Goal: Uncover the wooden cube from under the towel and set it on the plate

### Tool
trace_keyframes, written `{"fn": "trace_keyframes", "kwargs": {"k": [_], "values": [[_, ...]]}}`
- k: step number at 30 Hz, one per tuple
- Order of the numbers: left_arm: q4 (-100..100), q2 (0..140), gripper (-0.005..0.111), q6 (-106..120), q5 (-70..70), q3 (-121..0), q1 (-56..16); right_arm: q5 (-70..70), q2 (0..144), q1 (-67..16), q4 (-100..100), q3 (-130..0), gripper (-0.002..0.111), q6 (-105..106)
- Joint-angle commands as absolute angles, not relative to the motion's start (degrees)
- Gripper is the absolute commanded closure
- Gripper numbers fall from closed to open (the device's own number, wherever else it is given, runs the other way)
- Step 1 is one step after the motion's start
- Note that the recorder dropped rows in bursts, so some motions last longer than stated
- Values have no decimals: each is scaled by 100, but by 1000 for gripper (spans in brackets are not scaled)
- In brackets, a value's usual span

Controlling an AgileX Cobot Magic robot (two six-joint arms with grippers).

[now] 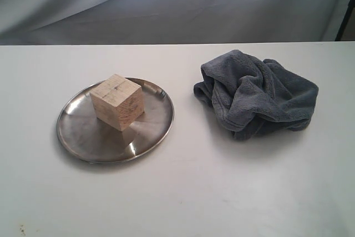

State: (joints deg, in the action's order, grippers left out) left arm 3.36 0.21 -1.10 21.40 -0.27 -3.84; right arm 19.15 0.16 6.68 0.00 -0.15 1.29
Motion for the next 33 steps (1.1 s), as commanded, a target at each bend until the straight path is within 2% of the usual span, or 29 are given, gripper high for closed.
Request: {"fn": "trace_keyframes", "kwargs": {"k": [1,4,33], "values": [[322,0,107,-138,2072,0,-396,1980,0,238,-48,0,108,362],[322,0,107,-138,2072,0,-396,2016,0,-51,-60,0,108,596],[322,0,107,-138,2072,0,-396,2016,0,-64,-83,0,108,596]]}}
